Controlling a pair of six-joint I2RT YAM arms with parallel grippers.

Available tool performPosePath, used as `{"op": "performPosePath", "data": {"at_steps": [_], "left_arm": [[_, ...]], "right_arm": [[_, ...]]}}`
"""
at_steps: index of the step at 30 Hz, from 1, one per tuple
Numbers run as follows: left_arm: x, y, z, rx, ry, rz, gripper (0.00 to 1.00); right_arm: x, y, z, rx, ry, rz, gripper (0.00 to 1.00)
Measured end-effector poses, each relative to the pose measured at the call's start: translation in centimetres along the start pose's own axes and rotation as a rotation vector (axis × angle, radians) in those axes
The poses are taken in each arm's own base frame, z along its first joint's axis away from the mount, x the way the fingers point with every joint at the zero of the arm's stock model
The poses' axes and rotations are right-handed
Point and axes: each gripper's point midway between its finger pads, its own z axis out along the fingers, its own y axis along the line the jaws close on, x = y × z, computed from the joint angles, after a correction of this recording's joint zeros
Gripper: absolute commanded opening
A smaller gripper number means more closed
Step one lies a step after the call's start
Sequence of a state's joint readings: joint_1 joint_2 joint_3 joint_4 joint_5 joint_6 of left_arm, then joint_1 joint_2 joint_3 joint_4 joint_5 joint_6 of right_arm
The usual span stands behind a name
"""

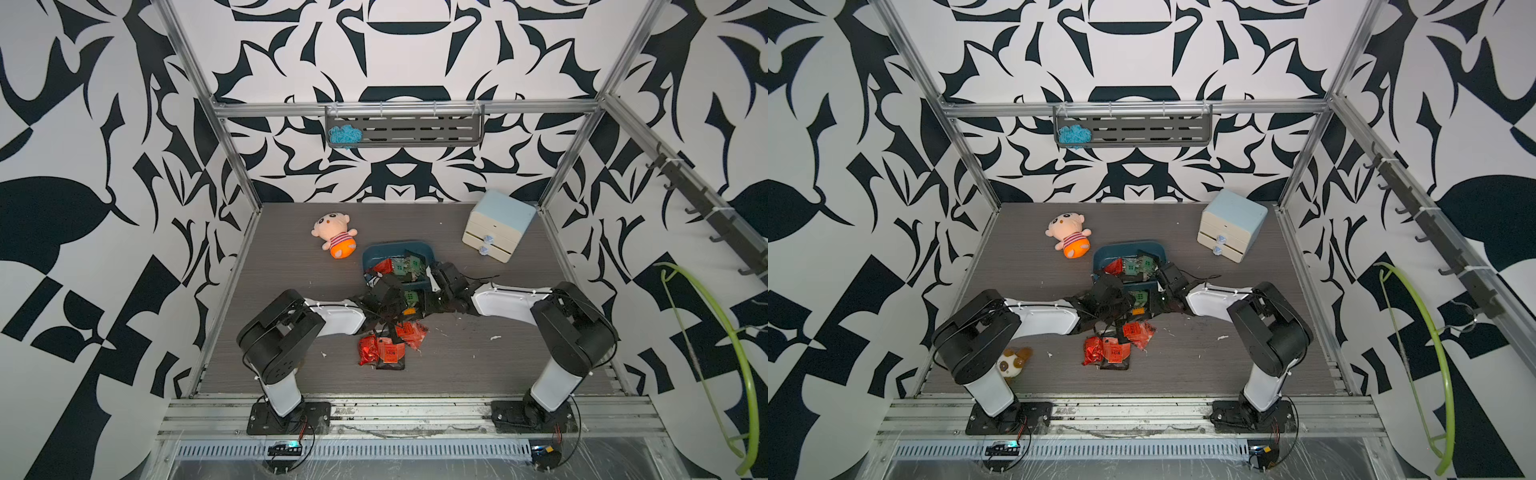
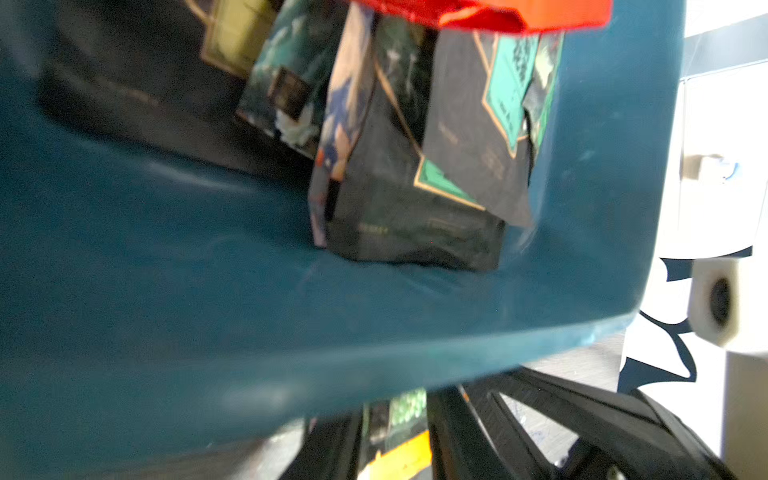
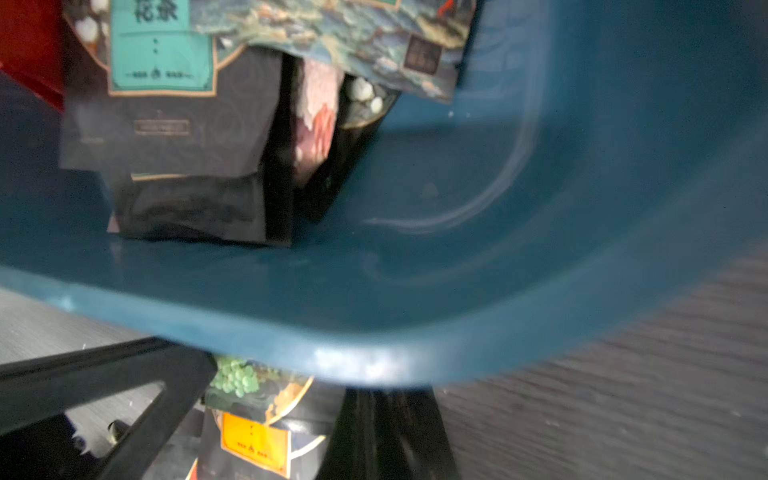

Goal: Put the tea bags into the storage box
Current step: Pick up the tea bag from the center of the board.

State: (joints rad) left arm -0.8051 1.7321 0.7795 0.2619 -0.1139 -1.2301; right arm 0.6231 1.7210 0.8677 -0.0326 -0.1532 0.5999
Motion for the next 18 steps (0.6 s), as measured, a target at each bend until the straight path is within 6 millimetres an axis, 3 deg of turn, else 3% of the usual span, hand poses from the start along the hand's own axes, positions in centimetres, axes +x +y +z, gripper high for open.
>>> {"op": "performPosePath", "data": {"at_steps": [13, 18], "left_arm": [[0.09, 0.34, 0.93, -0.012, 0.003, -0.013, 0.12], [0.34, 0.3, 0.9, -0.01, 0.017, -0.008, 0.01]], "right_arm": [[-0.01, 0.26, 0.01, -0.014, 0.001, 0.003, 0.04], [0.28, 0.17, -0.19, -0.017, 0.003, 0.007, 0.04]]}}
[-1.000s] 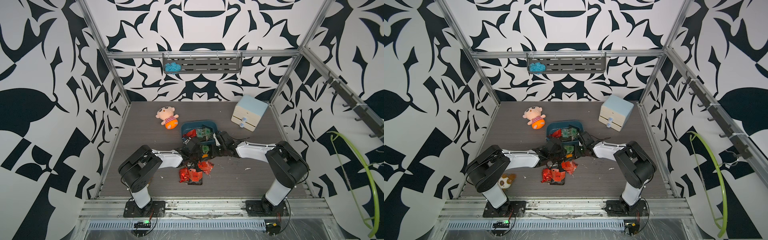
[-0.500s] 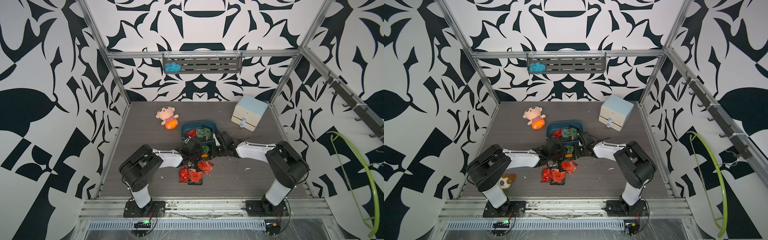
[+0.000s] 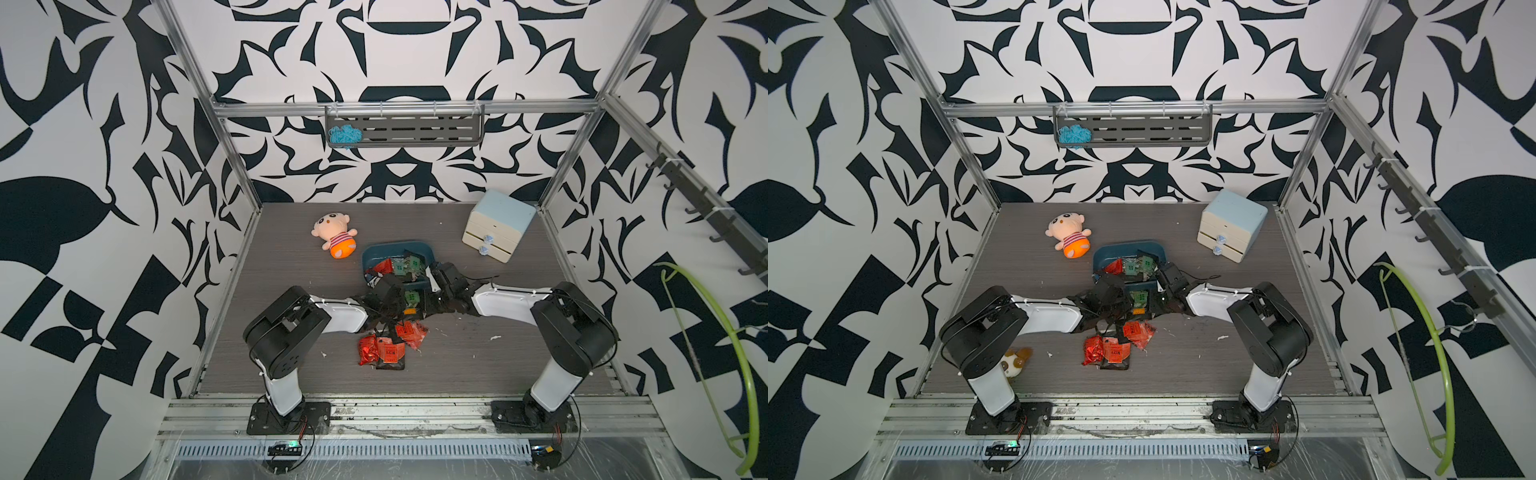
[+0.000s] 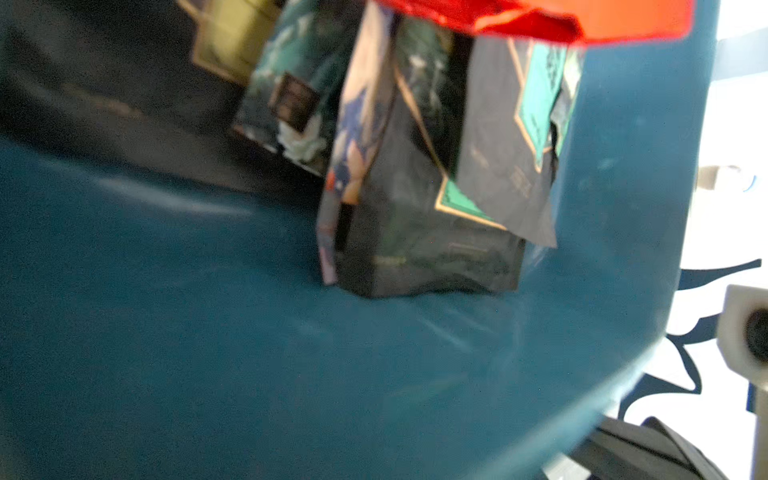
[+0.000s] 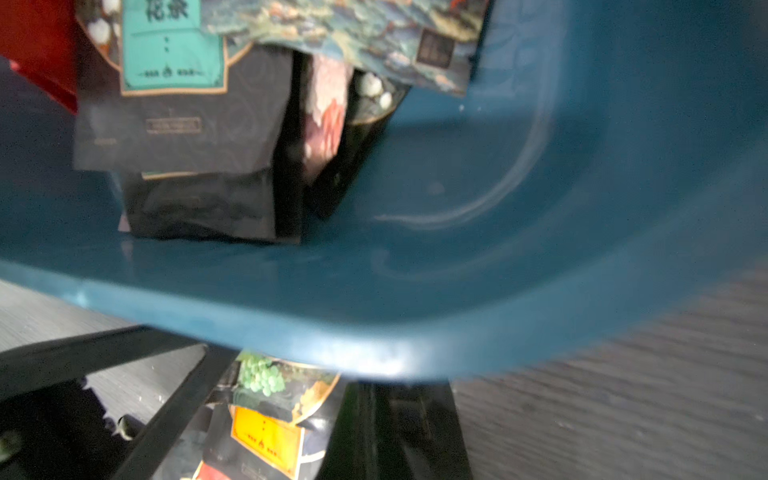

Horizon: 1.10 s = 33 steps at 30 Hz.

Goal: Put the tea bags into the storage box
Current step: Pick up the tea bag from the center of the board.

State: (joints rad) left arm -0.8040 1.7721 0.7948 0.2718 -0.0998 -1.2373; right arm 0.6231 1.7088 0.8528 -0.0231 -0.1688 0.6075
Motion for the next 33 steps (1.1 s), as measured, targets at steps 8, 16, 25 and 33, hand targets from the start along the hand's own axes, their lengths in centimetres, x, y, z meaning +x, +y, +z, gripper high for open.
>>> {"op": "performPosePath", "data": {"at_steps": [8, 16, 25, 33], "left_arm": [[1.2, -1.2, -1.2, 0.032, 0.036, 0.017, 0.0], [3.9, -2.9, -2.7, 0.076, 0.088, 0.042, 0.0], [5.1, -5.4, -5.1, 0.103, 0.118, 0.122, 0.0], [2.4, -10.3, -8.3, 0.132, 0.047, 0.276, 0.0]], "right_arm": [[-0.3, 0.6, -2.9, -0.024, -0.048, -0.009, 0.04], [-0.6, 0.0, -6.4, 0.004, -0.112, -0.006, 0.05], [0.5, -5.1, -9.8, 0.07, -0.203, 0.108, 0.17], [-0.5, -6.5, -14.1, 0.062, -0.367, 0.157, 0.44]]}}
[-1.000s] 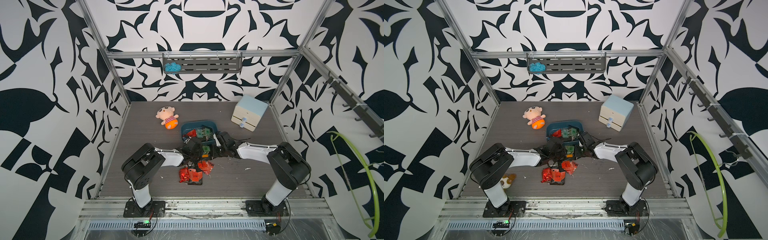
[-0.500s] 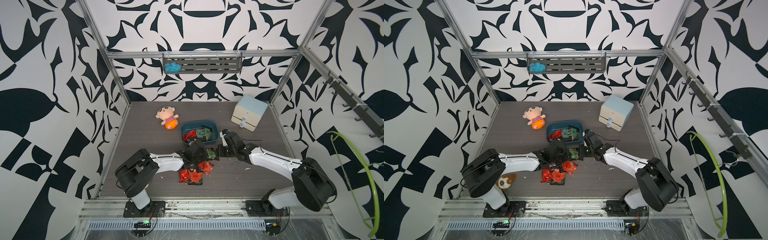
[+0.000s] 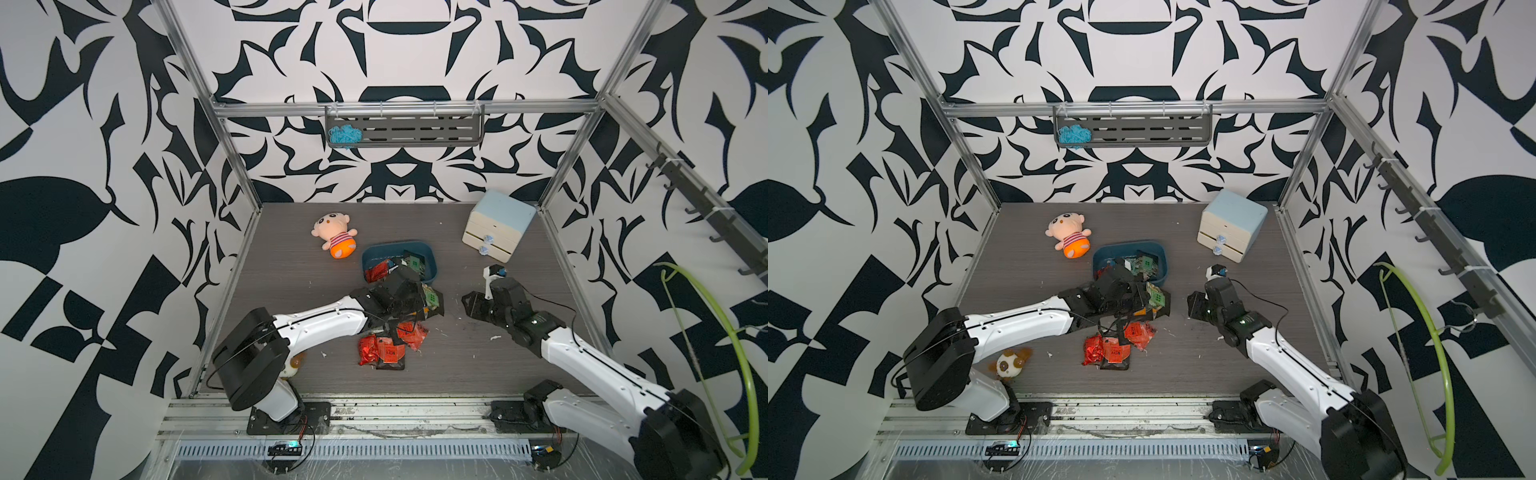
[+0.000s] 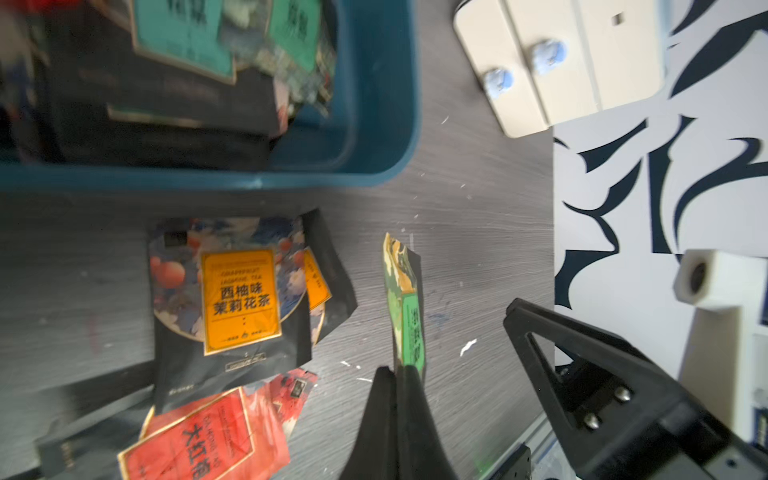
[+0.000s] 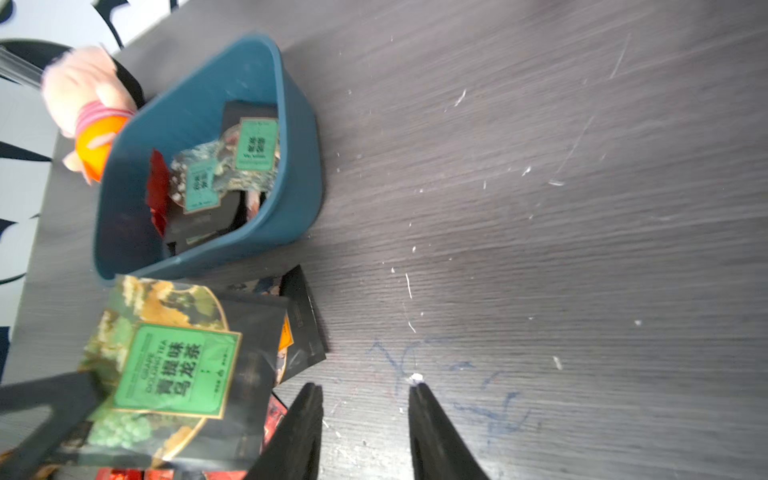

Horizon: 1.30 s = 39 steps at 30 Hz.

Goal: Put the tea bags into the storage box
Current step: Pick up the tea bag from the center of the board, then place the tea bag in the storage box.

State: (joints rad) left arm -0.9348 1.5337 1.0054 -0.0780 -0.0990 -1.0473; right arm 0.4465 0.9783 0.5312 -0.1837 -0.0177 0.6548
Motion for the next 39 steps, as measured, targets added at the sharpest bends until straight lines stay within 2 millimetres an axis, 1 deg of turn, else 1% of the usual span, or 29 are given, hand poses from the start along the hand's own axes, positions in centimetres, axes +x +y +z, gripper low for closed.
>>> {"op": "performPosePath", "data": {"at_steps": [3, 5, 7, 9, 11, 14, 16, 20, 24, 29, 34, 35, 39], "left_arm": [[-2.2, -0.6, -1.0, -0.01, -0.041, 0.036, 0.0], [-4.0, -0.4, -1.5, -0.023, -0.069, 0.038, 0.0], [-6.2, 0.5, -1.8, -0.04, -0.103, 0.025, 0.0], [-8.3, 1.8, -2.1, -0.059, -0.133, 0.002, 0.0], [-9.7, 2.8, -2.1, -0.072, -0.142, -0.016, 0.0], [-11.2, 4.2, -1.2, -0.094, -0.142, -0.041, 0.0], [-11.4, 4.6, -0.3, -0.103, -0.126, -0.046, 0.0], [-11.2, 4.7, 1.9, -0.106, -0.086, -0.047, 0.0], [-11.2, 4.7, 3.6, -0.101, -0.065, -0.042, 0.0], [-11.3, 5.1, 4.8, -0.108, -0.064, -0.028, 0.0], [-11.1, 5.8, 5.1, -0.134, -0.059, -0.007, 0.0], [-11.1, 5.9, 5.1, -0.141, -0.057, -0.005, 0.03], [-10.9, 6.5, 5.0, -0.168, -0.055, 0.007, 0.21]], "right_arm": [[0.0, 0.2, -0.2, -0.011, 0.002, 0.0, 0.43], [0.6, 0.2, -0.1, -0.018, 0.029, 0.001, 0.43], [1.1, 0.3, 0.2, -0.026, 0.058, 0.002, 0.44], [1.8, 0.5, 0.6, -0.039, 0.093, 0.009, 0.44], [2.4, 0.9, 1.0, -0.064, 0.128, 0.025, 0.43], [3.2, 1.8, 1.8, -0.111, 0.181, 0.047, 0.43], [3.8, 2.1, 2.3, -0.131, 0.216, 0.057, 0.43], [5.0, 2.4, 3.1, -0.147, 0.276, 0.066, 0.42], [5.5, 2.8, 3.5, -0.162, 0.298, 0.08, 0.42], [5.3, 3.4, 3.6, -0.189, 0.295, 0.086, 0.42], [5.3, 3.7, 3.6, -0.198, 0.294, 0.083, 0.42], [5.4, 3.7, 3.5, -0.198, 0.295, 0.083, 0.42], [5.4, 3.7, 3.5, -0.197, 0.298, 0.082, 0.42]]}}
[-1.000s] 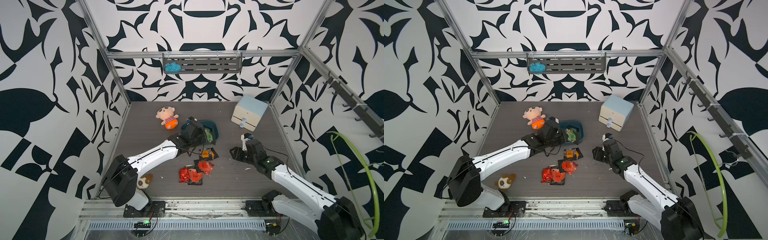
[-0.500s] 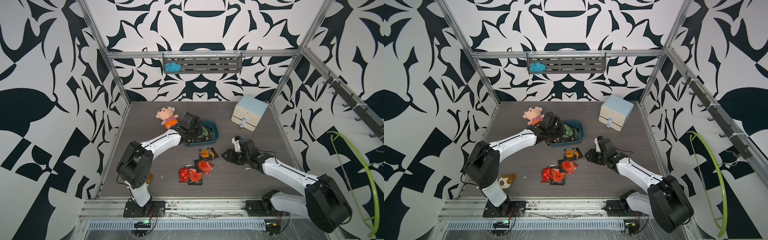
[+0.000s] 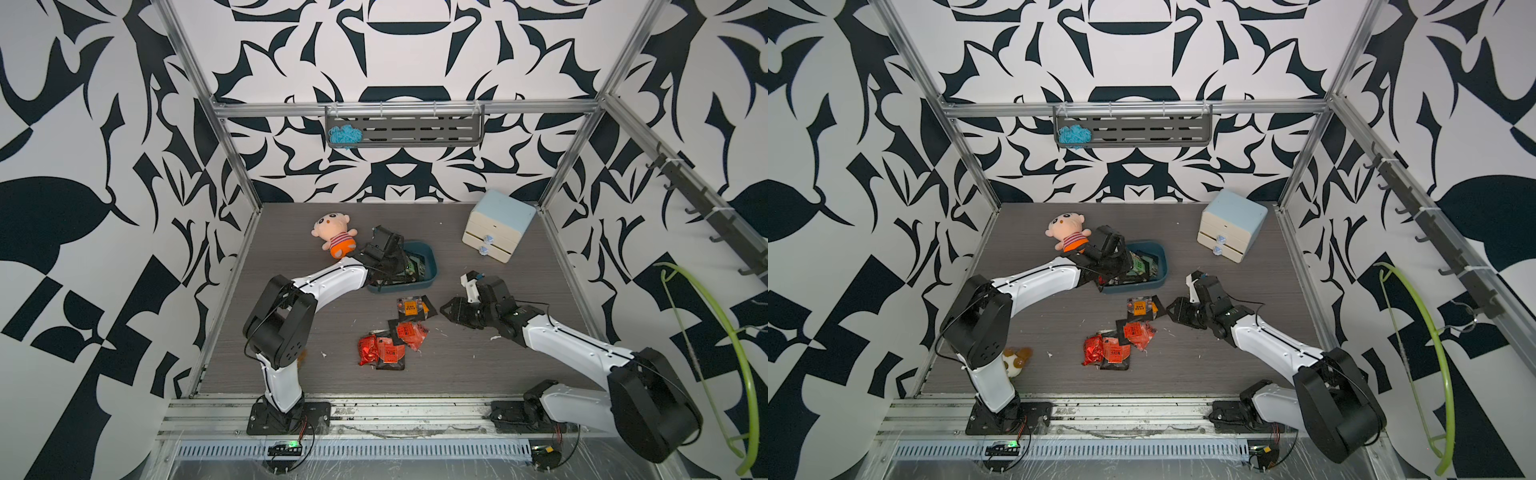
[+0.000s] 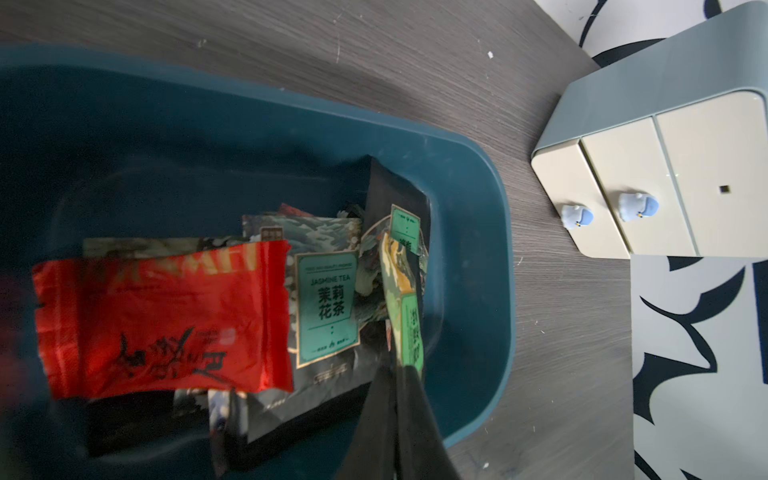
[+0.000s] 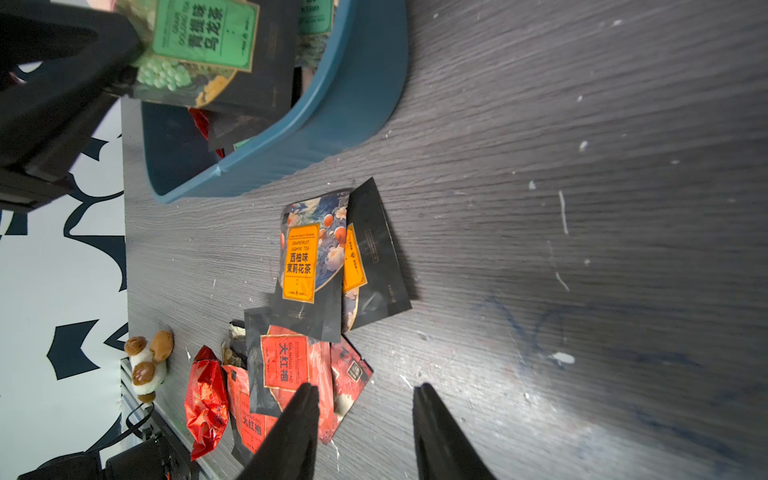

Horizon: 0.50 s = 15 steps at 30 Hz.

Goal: Put the tea bags into the storage box
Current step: Place the tea bag in the storage box.

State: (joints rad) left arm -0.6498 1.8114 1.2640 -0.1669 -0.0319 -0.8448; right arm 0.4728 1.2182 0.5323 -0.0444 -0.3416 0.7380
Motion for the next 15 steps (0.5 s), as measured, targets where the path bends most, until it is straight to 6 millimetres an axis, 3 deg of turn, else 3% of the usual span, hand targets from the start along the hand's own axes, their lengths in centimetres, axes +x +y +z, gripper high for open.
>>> {"op": "performPosePath", "data": {"at_steps": [3, 5, 11, 15], "left_arm": [[-0.1, 0.7, -0.5, -0.039, -0.01, 0.01, 0.47], [-0.5, 1.4, -1.7, -0.077, -0.036, 0.023, 0.52], [-2.3, 1.9, -9.2, -0.111, -0.174, 0.048, 0.51], [-0.9, 2.3, -13.2, -0.051, -0.212, 0.047, 0.44]], "right_arm": [[0.2, -0.1, -0.1, 0.009, 0.009, 0.0, 0.43], [0.3, -0.2, -0.3, 0.02, 0.017, -0.005, 0.43], [-0.7, 1.1, -2.0, 0.03, 0.001, -0.059, 0.43], [-1.3, 2.1, -3.0, 0.011, -0.028, -0.077, 0.43]]}}
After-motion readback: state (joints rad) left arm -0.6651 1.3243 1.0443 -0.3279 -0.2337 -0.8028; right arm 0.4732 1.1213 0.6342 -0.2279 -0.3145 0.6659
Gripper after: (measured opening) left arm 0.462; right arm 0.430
